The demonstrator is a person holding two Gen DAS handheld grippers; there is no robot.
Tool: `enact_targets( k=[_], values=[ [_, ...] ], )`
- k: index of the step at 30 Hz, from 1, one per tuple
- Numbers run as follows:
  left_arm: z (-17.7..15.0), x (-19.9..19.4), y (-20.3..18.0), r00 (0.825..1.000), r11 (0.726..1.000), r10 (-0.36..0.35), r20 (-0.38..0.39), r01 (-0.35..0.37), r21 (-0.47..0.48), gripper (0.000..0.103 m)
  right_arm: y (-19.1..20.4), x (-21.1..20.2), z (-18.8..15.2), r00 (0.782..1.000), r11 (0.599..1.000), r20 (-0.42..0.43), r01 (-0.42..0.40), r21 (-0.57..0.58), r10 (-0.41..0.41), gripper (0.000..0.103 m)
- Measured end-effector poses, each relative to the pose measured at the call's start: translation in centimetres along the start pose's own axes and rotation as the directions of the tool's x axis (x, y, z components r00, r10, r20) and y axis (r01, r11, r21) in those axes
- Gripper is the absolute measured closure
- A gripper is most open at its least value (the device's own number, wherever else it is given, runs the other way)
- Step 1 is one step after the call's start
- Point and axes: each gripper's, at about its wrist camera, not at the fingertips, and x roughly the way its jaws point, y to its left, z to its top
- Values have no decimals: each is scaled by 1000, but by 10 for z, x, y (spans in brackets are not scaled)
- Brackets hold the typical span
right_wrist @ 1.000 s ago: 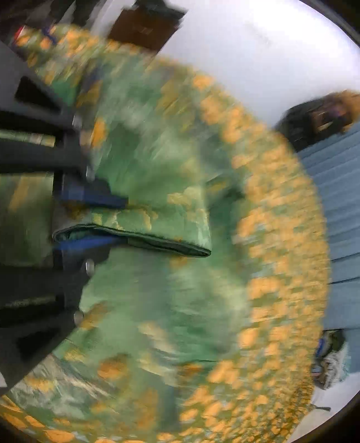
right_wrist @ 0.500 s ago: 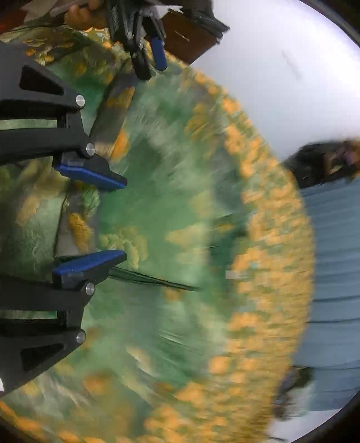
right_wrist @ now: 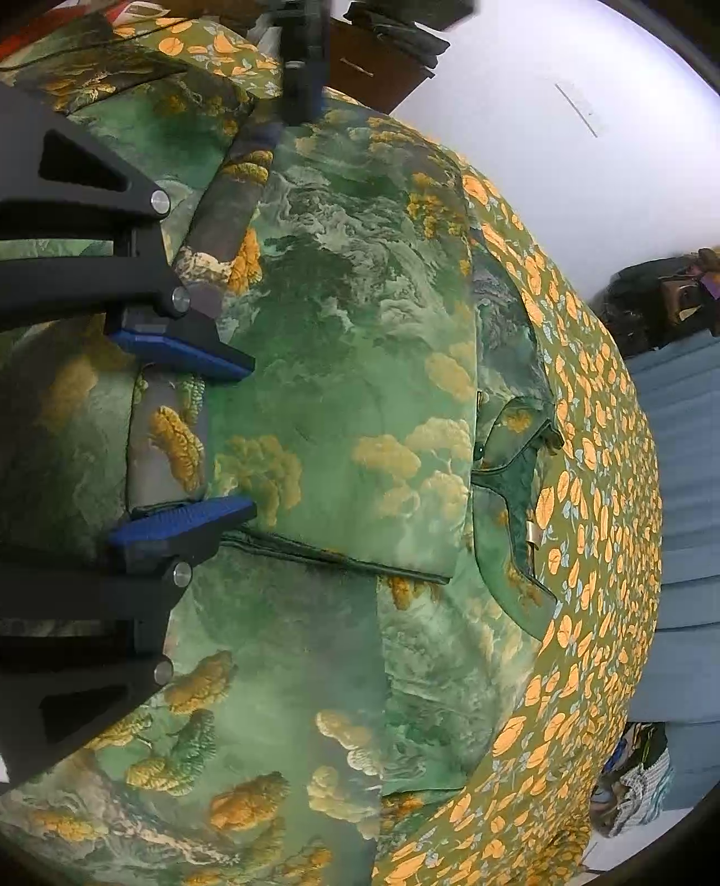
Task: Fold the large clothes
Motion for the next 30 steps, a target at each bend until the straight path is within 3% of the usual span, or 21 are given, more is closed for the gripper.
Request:
enact_targets(
  k=[3,8,10,14,21,25,29,30],
  values=[
    [19,33,7,1000,1000,27,-3,-27,-10,23,1,-1,-1,1000,1000,6,0,3,0,59],
    [59,25,3,983,996,94,159,-91,-23,21,1,-1,-2,1000,1000,17,-7,12,6,59],
    [61,33,9,983,995,98,157,-93,-35,19,0,-1,-3,1000,1000,22,-10,15,9,59],
    [35,48,10,986,995,99,135,-101,8,18,0,-1,-4,999,1000,30,-11,16,10,59],
    [-30,15,-1,987,988,91,133,-106,115,16,3,0,-5,999,1000,33,3,4,-3,59],
    [-61,1,-4,993,990,66,94,-77,120,16,6,0,-3,1000,1000,22,22,-7,-22,59],
    [-90,-21,-19,987,974,132,96,-147,175,14,9,-8,-3,999,999,8,52,9,-52,56],
    [-96,-27,-20,989,976,117,90,-131,174,14,11,-16,-4,997,997,6,75,26,-75,56]
  ],
)
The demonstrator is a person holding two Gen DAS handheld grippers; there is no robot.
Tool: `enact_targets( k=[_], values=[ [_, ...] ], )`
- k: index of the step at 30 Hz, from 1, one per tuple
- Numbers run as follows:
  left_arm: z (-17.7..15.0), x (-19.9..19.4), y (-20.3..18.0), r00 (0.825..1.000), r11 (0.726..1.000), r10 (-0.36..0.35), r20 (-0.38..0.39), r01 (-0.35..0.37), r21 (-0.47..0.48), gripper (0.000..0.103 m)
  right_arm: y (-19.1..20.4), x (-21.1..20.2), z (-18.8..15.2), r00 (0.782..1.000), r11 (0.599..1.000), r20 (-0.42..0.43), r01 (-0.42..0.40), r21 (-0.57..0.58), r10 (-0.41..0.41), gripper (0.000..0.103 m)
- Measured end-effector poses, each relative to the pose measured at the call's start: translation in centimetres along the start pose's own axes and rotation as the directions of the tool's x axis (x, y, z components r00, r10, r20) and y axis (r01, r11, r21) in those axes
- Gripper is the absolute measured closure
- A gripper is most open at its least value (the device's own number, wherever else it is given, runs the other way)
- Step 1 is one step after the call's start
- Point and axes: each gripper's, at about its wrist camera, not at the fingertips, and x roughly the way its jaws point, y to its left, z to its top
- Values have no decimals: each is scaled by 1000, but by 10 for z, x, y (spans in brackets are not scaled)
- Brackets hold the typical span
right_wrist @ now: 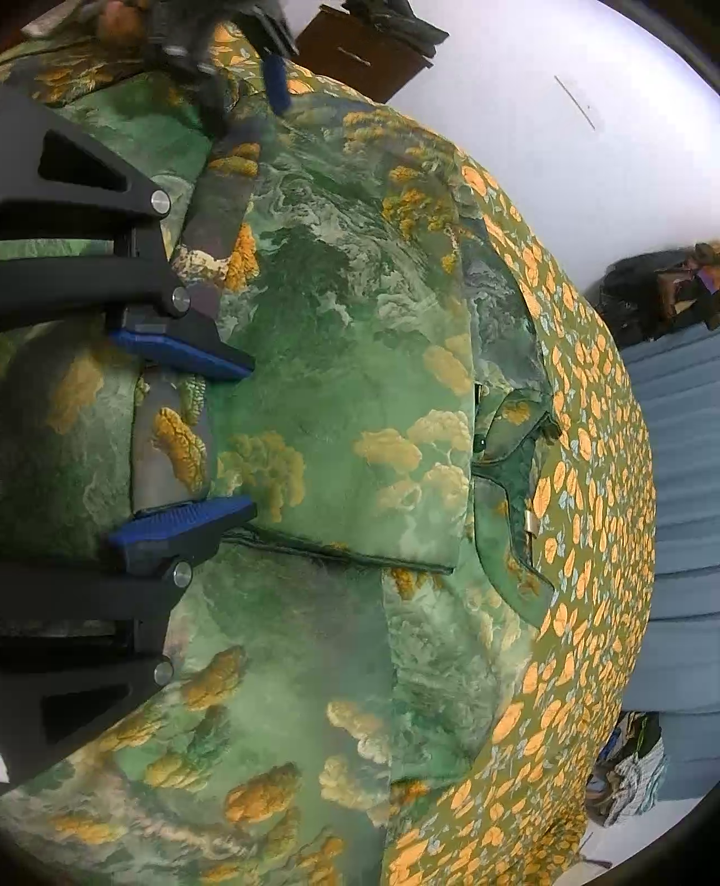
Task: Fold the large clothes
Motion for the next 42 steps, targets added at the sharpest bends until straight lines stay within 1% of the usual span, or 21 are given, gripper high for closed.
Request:
enact_targets(
  k=[2,3,5,6,7,8,11,14,17,21,23,26,29,33,37,42],
  values=[
    [-17,-23,-2,999,999,-43,12,44,-25,14,-1,-20,-6,1000,999,21,-20,41,19,56],
    [-24,-32,-4,999,998,-47,23,47,-28,14,0,-34,-11,999,998,38,-34,55,32,54],
    [-41,-57,-7,997,999,-41,61,43,-28,9,2,-56,-22,997,998,69,-40,56,36,37],
    [-48,-66,-8,996,999,-36,76,38,-30,8,4,-73,-33,995,998,91,-42,45,38,34],
    [-55,-75,-9,996,999,-29,89,32,-36,8,6,-83,-40,994,999,101,-41,34,38,28],
    [-60,-81,-9,995,999,-25,96,29,-40,8,7,-93,-50,994,999,106,-35,24,32,25],
    [-77,-97,-11,994,999,-14,105,19,-44,7,5,-115,-78,995,1000,98,1,12,-2,25],
    [-94,-109,-14,994,1000,11,107,-9,-24,7,0,-137,-105,995,999,93,33,13,-34,25],
    [-109,-122,-11,994,999,38,100,-36,-15,7,-4,-161,-124,994,998,98,54,-25,-52,25],
    [-124,-134,11,994,997,61,95,-56,-54,7,-16,-196,-152,987,987,99,132,-92,-123,25],
    [-131,-136,22,993,995,76,90,-69,-79,7,-24,-207,-164,981,979,95,176,-104,-166,25],
    [-141,-132,35,995,991,69,73,-59,-122,7,-38,-218,-181,974,971,72,223,-92,-217,25],
    [-146,-125,43,997,986,44,58,-34,-162,7,-57,-223,-197,971,971,46,235,-34,-234,25],
    [-149,-116,44,998,982,45,43,-37,-187,7,-75,-228,-211,968,968,36,245,59,-248,25],
    [-147,-116,42,997,984,58,48,-49,-169,7,-78,-232,-217,970,969,50,232,86,-237,25],
    [-150,-118,42,997,984,53,51,-44,-174,7,-79,-231,-214,972,968,32,230,96,-234,25]
  ],
)
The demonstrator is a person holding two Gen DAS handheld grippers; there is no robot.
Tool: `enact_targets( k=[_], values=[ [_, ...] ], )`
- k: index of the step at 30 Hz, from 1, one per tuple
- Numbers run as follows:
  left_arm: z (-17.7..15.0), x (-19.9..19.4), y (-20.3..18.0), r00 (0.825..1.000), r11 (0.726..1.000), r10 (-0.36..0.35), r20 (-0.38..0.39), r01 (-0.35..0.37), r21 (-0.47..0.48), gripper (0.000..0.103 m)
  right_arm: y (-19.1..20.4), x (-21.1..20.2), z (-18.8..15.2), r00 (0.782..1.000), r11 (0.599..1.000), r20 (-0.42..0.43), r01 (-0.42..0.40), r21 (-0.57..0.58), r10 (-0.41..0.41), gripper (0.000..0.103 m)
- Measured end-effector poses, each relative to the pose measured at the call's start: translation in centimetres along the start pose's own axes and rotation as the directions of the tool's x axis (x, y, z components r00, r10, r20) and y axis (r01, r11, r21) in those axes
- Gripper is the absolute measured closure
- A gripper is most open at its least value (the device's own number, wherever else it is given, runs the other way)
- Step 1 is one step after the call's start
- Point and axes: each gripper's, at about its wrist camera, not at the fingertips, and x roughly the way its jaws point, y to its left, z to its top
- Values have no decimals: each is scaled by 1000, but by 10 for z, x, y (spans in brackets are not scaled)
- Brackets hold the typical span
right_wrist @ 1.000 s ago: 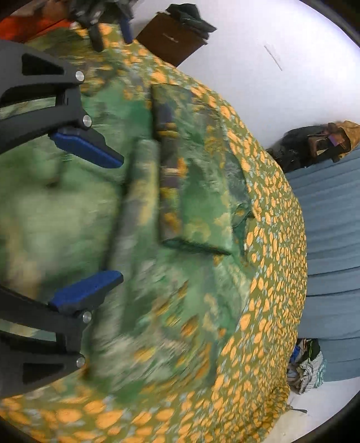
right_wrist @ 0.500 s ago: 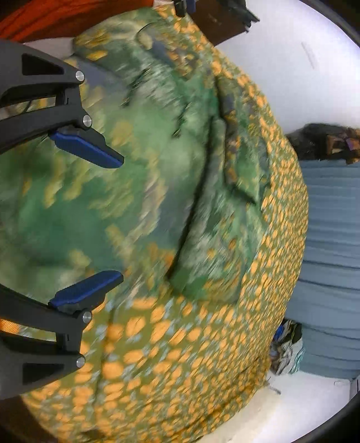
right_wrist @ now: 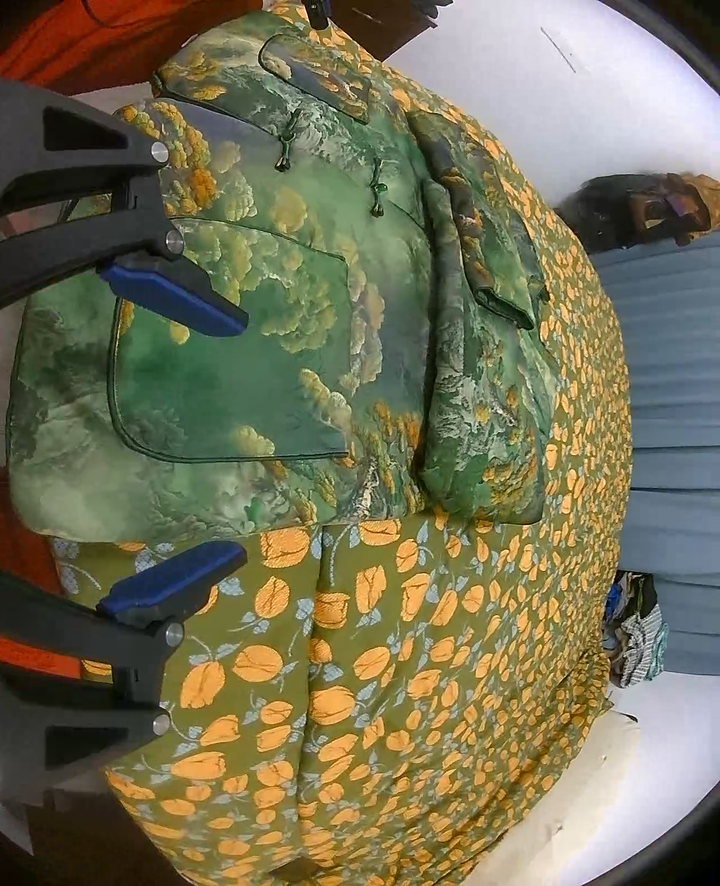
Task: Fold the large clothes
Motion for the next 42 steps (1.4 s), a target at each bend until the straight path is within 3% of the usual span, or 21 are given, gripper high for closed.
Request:
enact_targets(
  k=[8,15,19,23,27,30,33,36,37,38,39,40,41,42],
  values=[
    [-15,-4,2,1000,1000,12,-11,-12,10,7,8,-5,2,1000,1000,17,-26,12,26,25],
    [-4,-16,28,999,999,-18,27,19,-30,7,1,-10,4,1000,1000,7,-13,-1,13,25],
    [-5,0,54,995,990,-91,-26,88,-108,5,-16,-13,-5,999,1000,-43,13,-25,-14,25],
    [-18,27,49,975,978,-184,-120,169,-125,5,-42,-5,-22,991,1000,-135,2,20,0,25],
    [-24,43,24,965,982,-189,-183,184,-46,5,-68,10,-38,971,991,-223,-62,121,88,25],
    [-24,49,8,940,966,-253,-228,258,-5,5,-75,23,-47,946,976,-273,-132,170,176,25],
    [-27,53,-3,939,970,-220,-263,239,42,4,-71,38,-52,930,976,-311,-150,158,194,25],
    [-29,49,-5,935,967,-229,-270,249,43,5,-64,52,-55,885,951,-352,-259,171,305,25],
    [-30,48,-5,935,968,-227,-274,246,38,8,-62,53,-56,871,941,-361,-290,172,334,27],
    [-31,48,-7,934,971,-216,-286,236,36,20,-58,53,-55,862,935,-364,-315,163,353,56],
    [-31,48,-7,933,973,-205,-297,226,39,28,-56,51,-54,863,938,-368,-312,151,346,76],
    [-30,46,-9,933,976,-187,-307,212,49,47,-55,49,-52,860,934,-367,-319,160,356,88],
    [-29,41,-10,935,979,-167,-313,196,63,65,-54,47,-49,859,932,-364,-322,165,361,90],
    [-28,37,-11,936,980,-155,-315,186,70,71,-52,41,-45,861,931,-355,-327,164,365,91]
  ],
)
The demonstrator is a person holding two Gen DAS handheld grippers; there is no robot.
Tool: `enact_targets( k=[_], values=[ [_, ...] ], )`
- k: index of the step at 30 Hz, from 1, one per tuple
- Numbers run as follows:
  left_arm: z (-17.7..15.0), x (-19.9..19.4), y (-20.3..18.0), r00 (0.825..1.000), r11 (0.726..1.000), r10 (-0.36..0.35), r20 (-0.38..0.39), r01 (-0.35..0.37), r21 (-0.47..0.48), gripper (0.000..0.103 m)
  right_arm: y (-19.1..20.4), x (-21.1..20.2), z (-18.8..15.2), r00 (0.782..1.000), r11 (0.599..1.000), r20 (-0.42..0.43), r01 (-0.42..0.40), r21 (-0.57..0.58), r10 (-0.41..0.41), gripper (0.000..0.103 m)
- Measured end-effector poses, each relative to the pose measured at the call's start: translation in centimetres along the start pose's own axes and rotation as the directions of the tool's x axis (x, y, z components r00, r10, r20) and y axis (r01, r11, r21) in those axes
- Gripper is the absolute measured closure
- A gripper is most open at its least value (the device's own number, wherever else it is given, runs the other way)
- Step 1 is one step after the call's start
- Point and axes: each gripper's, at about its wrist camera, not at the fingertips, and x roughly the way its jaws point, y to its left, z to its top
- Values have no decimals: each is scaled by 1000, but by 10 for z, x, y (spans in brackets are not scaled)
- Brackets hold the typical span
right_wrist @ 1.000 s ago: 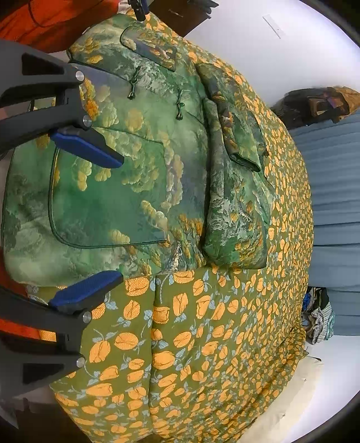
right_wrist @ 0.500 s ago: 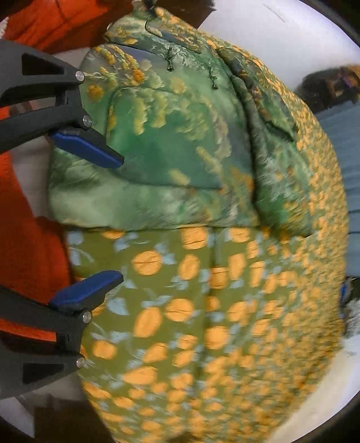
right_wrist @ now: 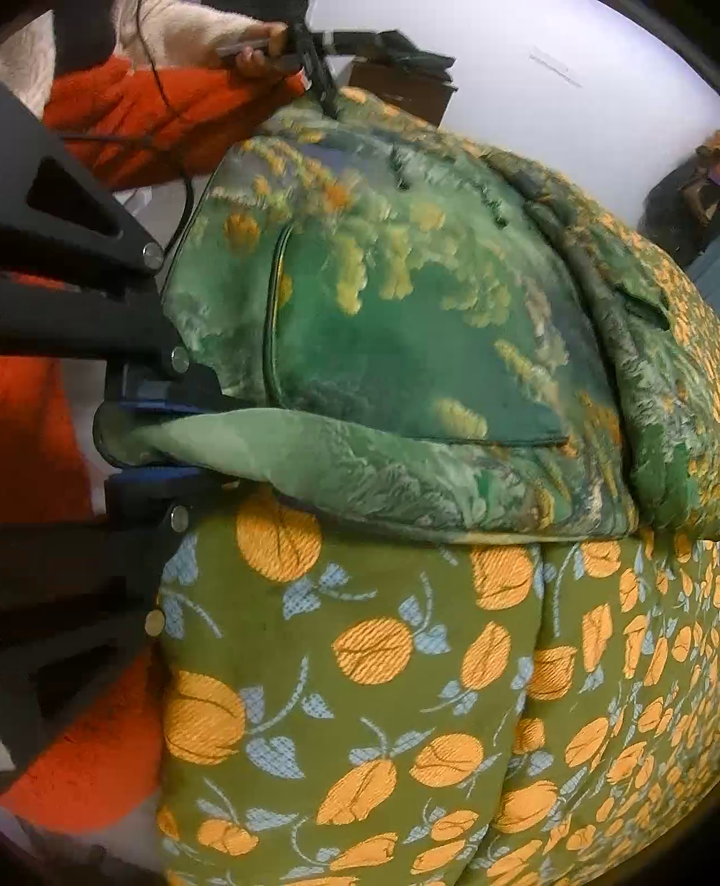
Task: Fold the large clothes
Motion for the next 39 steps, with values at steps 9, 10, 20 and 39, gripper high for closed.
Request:
enact_targets(
  k=[9,10,20,39],
  values=[
    [-7,-65,-5,993,997,-81,86,82,-11,88,25,-61,4,991,997,105,-80,19,78,91],
    [-11,-70,-4,992,995,-92,85,94,-15,88,23,-66,4,991,996,102,-88,17,86,91],
    [-79,-97,13,984,981,-175,-32,172,-87,88,30,-88,-61,984,980,4,-180,81,180,91],
    [163,-98,71,917,935,-146,372,251,-252,80,8,-44,211,886,970,431,-228,80,173,92]
  ],
)
